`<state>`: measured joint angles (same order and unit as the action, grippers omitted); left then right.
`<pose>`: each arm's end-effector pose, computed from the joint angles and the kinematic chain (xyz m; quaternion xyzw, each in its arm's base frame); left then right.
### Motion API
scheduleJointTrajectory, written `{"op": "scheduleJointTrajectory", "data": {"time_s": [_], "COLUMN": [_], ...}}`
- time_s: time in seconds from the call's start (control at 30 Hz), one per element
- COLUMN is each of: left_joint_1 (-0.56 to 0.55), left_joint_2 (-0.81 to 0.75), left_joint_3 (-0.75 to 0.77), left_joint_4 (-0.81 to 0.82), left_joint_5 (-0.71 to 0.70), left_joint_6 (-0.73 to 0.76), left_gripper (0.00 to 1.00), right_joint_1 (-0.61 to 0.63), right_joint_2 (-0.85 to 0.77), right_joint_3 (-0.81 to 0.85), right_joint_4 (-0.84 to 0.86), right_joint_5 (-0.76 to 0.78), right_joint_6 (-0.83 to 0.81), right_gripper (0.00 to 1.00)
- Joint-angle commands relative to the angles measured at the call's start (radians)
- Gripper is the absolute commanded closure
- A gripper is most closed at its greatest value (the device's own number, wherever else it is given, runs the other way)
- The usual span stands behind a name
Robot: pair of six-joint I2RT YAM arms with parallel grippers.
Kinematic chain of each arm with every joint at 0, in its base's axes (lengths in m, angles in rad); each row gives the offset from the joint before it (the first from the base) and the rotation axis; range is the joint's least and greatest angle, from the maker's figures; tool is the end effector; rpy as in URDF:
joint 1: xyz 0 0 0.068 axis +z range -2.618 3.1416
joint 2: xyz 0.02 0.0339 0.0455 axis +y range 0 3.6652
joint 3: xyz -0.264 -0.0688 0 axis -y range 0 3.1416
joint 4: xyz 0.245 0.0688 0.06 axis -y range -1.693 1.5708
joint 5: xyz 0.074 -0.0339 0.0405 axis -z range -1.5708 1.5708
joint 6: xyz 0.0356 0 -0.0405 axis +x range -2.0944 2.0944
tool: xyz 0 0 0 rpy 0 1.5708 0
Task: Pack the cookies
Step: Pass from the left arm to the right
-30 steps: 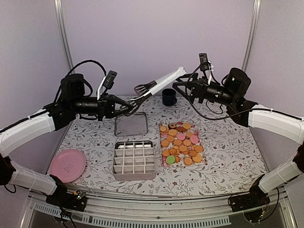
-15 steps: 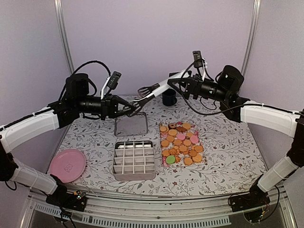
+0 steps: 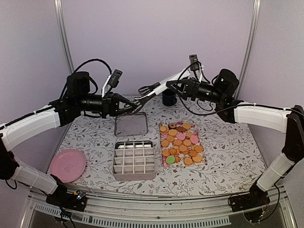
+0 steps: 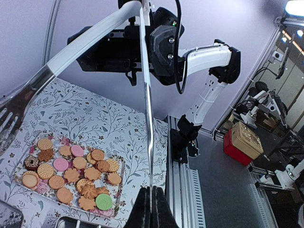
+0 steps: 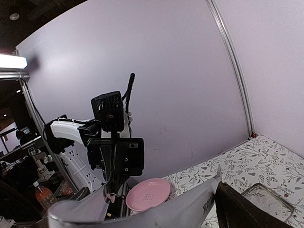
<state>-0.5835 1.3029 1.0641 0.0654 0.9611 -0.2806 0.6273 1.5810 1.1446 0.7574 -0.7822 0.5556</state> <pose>0.2304 -0.1871 0.3521 0.3964 0.6263 -0.5603 0.3697 0.2802 0.2341 0.3596 -0.3284 0.5294 0.6032 0.4981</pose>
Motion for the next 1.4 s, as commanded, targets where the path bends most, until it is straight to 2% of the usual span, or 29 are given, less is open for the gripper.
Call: {"op": "scheduleJointTrajectory", "data": {"time_s": [0.0, 0.33, 0.8, 0.93, 1.03, 1.2, 1.37], "left_joint_1": [-0.006, 0.003, 0.035, 0.11, 0.155, 0.187, 0.269], "left_joint_2": [0.005, 0.028, 0.017, 0.044, 0.078, 0.135, 0.234], "left_joint_3": [0.036, 0.039, 0.021, 0.044, 0.094, 0.2, 0.304], "left_joint_4": [0.058, 0.058, 0.033, -0.107, -0.27, -0.586, -0.821], "left_joint_5": [0.007, 0.0, -0.059, -0.103, -0.101, -0.159, -0.258], "left_joint_6": [0.023, 0.065, 0.119, 0.234, 0.331, 0.539, 0.653], "left_gripper": [1.0, 1.0, 0.98, 0.48, 0.27, 0.11, 0.1], "right_joint_1": [0.007, 0.048, 0.035, -0.006, -0.033, -0.084, -0.096], "right_joint_2": [0.036, 0.077, 0.044, 0.016, -0.006, -0.052, -0.131], "right_joint_3": [0.042, 0.105, 0.073, 0.016, -0.021, -0.064, -0.096], "right_joint_4": [0.027, 0.025, -0.022, -0.09, -0.155, -0.284, -0.476], "right_joint_5": [-0.075, -0.1, -0.042, 0.017, 0.064, 0.13, 0.302], "right_joint_6": [0.059, 0.079, 0.061, 0.029, -0.014, -0.097, -0.275], "right_gripper": [0.12, 0.16, 0.38, 0.44, 0.46, 0.46, 0.48]}}
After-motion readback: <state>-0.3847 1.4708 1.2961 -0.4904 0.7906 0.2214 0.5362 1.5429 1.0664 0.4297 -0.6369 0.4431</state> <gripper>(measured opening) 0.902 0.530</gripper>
